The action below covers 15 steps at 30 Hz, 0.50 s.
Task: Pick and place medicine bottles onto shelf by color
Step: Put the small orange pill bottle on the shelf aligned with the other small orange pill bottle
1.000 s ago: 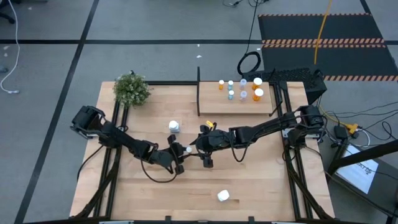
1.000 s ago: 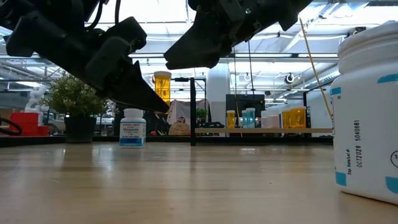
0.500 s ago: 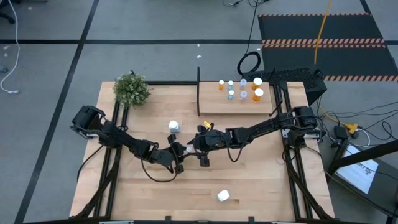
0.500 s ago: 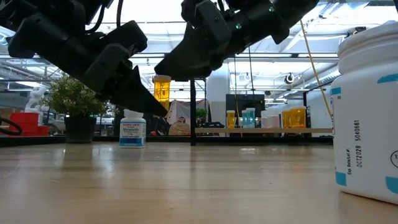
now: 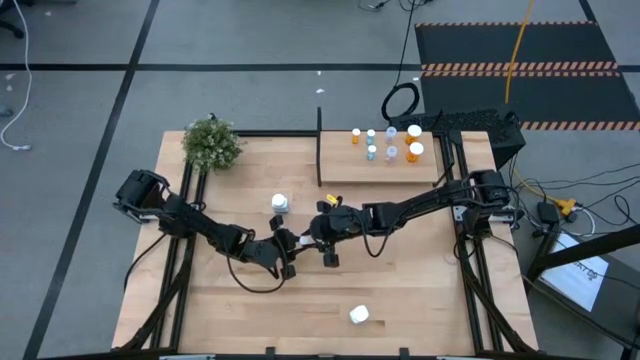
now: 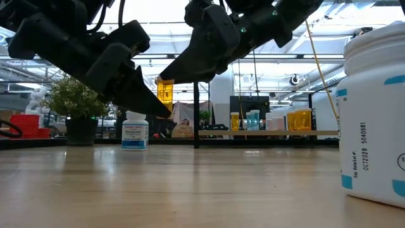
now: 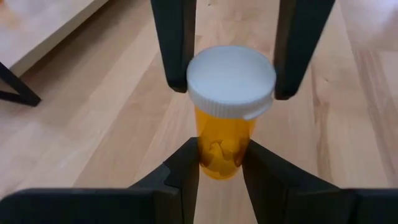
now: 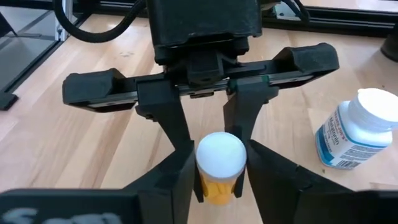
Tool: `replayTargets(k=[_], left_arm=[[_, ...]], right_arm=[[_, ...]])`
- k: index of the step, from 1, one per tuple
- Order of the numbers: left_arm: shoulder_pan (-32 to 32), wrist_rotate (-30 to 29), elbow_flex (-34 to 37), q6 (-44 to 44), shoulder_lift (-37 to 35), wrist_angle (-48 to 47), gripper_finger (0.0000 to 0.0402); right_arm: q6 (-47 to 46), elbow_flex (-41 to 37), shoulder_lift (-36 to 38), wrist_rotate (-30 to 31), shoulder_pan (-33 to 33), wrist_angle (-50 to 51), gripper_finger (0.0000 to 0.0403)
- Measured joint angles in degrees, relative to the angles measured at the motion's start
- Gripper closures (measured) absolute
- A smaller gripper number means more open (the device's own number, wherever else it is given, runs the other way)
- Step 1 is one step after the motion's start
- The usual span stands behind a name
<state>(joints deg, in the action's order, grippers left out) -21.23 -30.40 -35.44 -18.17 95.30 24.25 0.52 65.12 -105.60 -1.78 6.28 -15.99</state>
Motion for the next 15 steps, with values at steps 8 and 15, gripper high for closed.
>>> replayTargets(k=[8, 15], left_arm=[[0.0, 0.0, 0.0, -1.3, 0.0, 0.0, 0.0288], [-0.2, 0.0, 0.0, -4.9, 0.0, 0.3, 0.0216]], right_arm=[[0.6, 0.0, 0.0, -0.7, 0.0, 0.0, 0.0289], [0.6, 0.0, 0.0, -1.5, -0.4, 0.3, 0.0284]])
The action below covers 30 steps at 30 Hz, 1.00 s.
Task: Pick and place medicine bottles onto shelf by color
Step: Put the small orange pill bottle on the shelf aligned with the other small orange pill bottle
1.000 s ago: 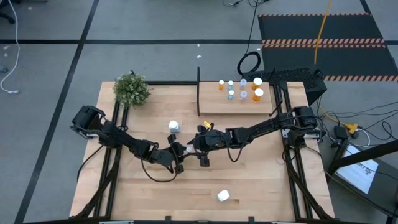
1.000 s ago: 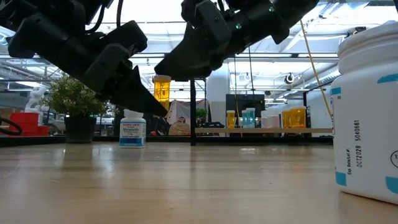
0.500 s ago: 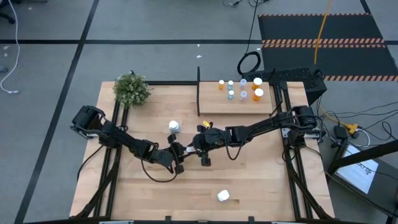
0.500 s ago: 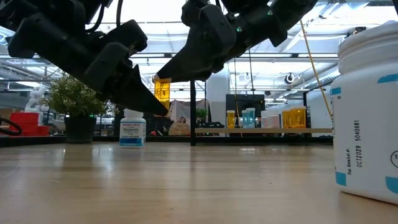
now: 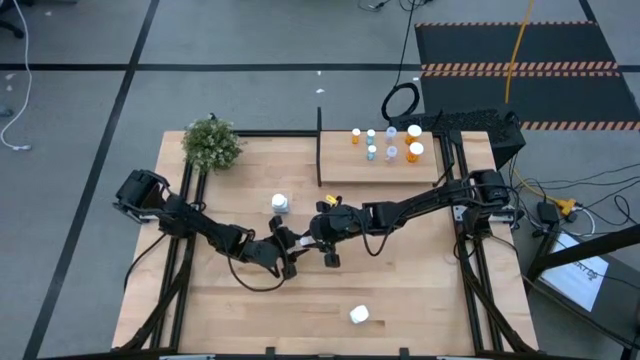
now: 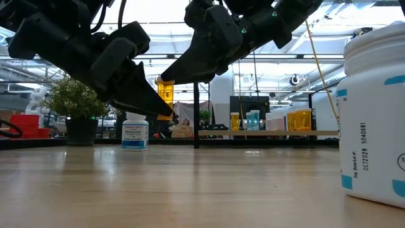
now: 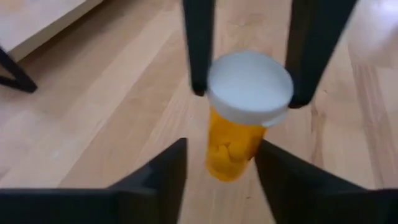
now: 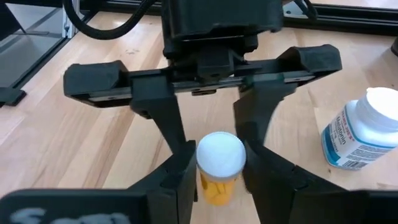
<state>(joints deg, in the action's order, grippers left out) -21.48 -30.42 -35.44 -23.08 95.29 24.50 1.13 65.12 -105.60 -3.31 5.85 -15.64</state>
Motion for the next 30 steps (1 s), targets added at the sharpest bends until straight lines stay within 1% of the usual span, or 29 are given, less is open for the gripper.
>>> replayTargets(k=[6, 9, 11, 14, 19, 26, 30], left_arm=[[-0.5, -0.9, 0.0, -4.3, 0.0, -0.5, 0.0092], [-1.5, -0.9, 0.0, -5.3, 0.0, -0.7, 0.0052], [-2.2, -0.9, 0.0, -6.5, 0.0, -0.7, 0.0039], [-3.0, -1.4, 0.0, -9.0, 0.0, -0.4, 0.0038], [-4.0, -1.7, 0.0, -11.8, 0.0, -0.4, 0.006], [-4.9, -1.7, 0.0, -11.8, 0.0, -0.4, 0.0094], [-4.9, -1.7, 0.0, -11.8, 0.0, -0.4, 0.0108]], right_arm=[[0.0, 0.0, 0.5, 0.0, -0.2, 1.8, 0.0285], [0.0, 0.0, 2.4, 0.0, -0.5, 3.7, 0.0284], [0.1, 0.0, 4.2, 0.0, -0.9, 6.1, 0.0285], [1.5, 0.0, 7.3, 0.1, -2.4, 8.6, 0.0285], [2.2, 0.0, 12.3, 0.1, -7.3, 13.0, 0.0284], [4.6, 0.0, 19.9, 0.2, -14.0, 21.2, 0.0283], [6.3, -1.8, 24.9, 0.2, -17.6, 22.4, 0.0283]])
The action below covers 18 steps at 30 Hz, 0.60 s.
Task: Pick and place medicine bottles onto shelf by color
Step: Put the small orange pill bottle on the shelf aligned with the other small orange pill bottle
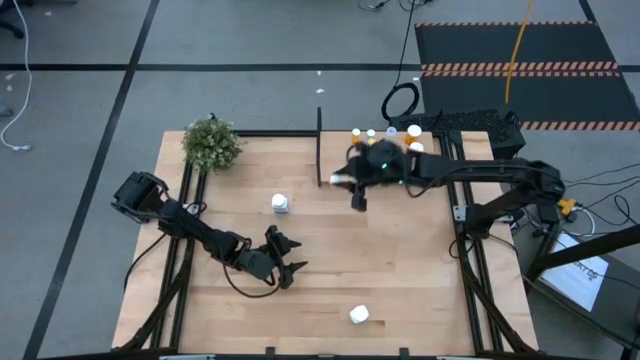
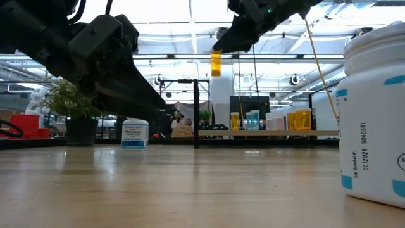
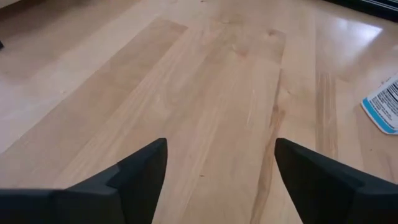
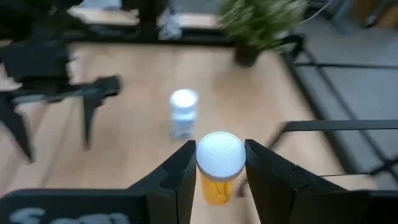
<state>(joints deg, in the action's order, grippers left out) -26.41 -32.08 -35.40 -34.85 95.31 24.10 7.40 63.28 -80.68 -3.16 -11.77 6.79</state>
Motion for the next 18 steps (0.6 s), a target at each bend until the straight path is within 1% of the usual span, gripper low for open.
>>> replayTargets(k=[4, 6, 9, 14, 18], left_arm=[[0.0, 0.0, 0.0, 0.2, 0.0, 0.0, 0.0115], [0.0, 0.0, 0.0, 0.2, 0.0, 0.0, 0.0116], [0.0, 0.0, 0.0, 0.2, 0.0, 0.0, 0.0117], [0.0, 0.0, 0.0, 0.2, 0.0, 0.1, 0.0117], [0.0, 0.0, 0.0, 0.2, 0.0, 0.1, 0.0117]], right_arm=[[1.7, -2.8, 3.8, 0.0, -5.0, -0.8, 0.0283], [2.6, -4.5, 4.6, 0.0, -7.7, -2.3, 0.0283], [4.9, -6.3, 4.9, -0.7, -12.0, -2.0, 0.0282], [6.8, -8.3, 3.0, -8.7, -19.7, -4.4, 0.0282], [7.3, -8.9, 1.1, -12.7, -24.6, -7.1, 0.0282]])
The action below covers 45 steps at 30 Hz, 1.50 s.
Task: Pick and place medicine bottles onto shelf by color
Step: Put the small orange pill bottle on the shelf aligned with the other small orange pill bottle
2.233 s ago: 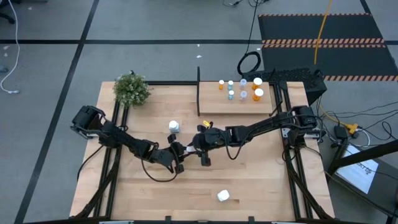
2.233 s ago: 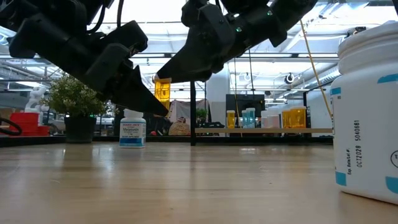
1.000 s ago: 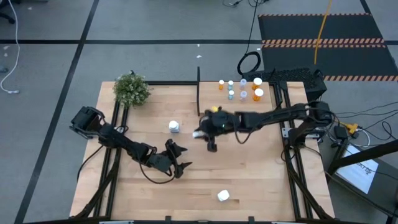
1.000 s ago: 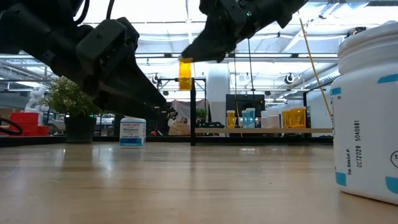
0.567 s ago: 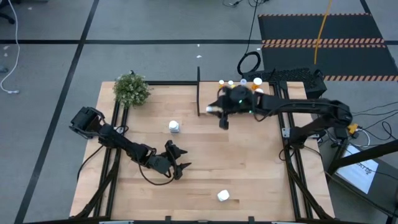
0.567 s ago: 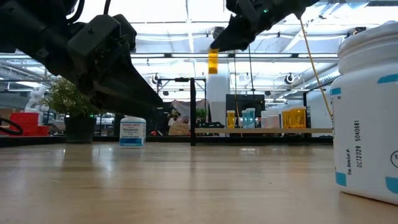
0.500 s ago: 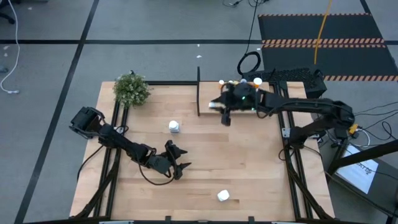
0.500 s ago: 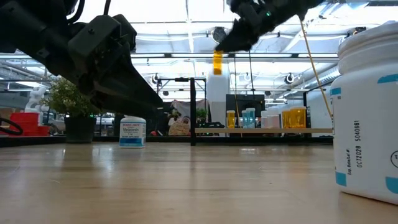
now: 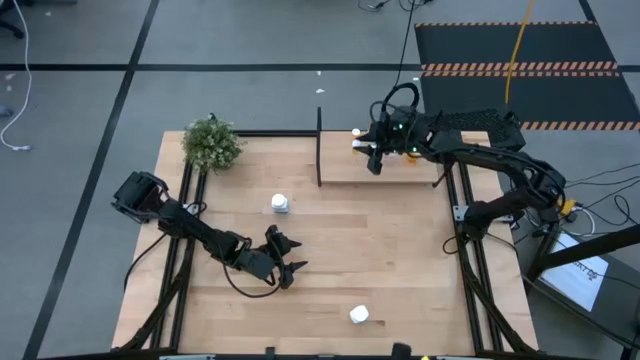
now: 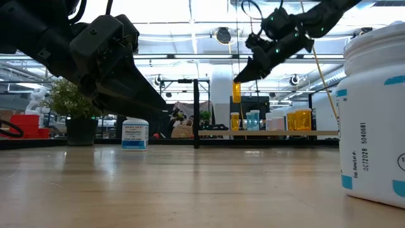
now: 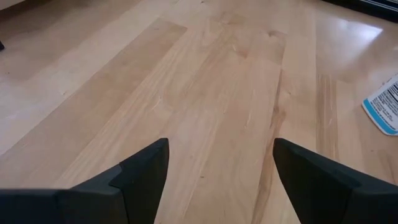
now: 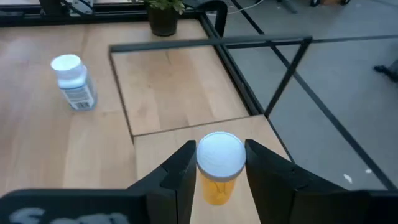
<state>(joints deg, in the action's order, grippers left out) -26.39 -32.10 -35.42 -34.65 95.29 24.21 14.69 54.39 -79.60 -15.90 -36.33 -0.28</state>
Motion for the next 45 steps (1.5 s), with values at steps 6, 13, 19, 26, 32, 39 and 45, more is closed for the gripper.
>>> replayTargets(k=[6, 13, 19, 26, 32, 39, 45], left_arm=[[0.0, -0.2, 0.0, 0.0, 0.0, 0.1, 0.0117], [0.0, -0.5, 0.0, 0.0, 0.0, 0.0, 0.0117], [0.0, -0.5, 0.0, 0.3, 0.0, -0.1, 0.0117], [0.0, -0.5, 0.0, 0.3, 0.0, -0.1, 0.0117], [0.0, -0.5, 0.0, 0.4, 0.0, -0.1, 0.0117], [0.0, -0.9, 0.0, 0.4, 0.0, -0.1, 0.0117], [0.0, -1.0, 0.0, 0.2, 0.0, -0.1, 0.0117]], right_arm=[[1.0, 0.0, -3.3, -5.5, -3.8, -4.0, 0.0282], [1.1, 0.0, -6.8, -5.4, -4.3, -5.1, 0.0282], [0.7, 0.0, -7.3, -5.3, -4.2, -5.0, 0.0282], [-0.7, -1.8, -7.3, -5.2, -4.2, -5.7, 0.0282], [-0.5, -5.3, -7.3, -3.4, -4.2, -8.7, 0.0282], [-1.1, -7.7, -7.3, -3.4, -4.3, -13.2, 0.0282], [-1.2, -8.6, -7.3, -3.3, -4.3, -13.5, 0.0282]])
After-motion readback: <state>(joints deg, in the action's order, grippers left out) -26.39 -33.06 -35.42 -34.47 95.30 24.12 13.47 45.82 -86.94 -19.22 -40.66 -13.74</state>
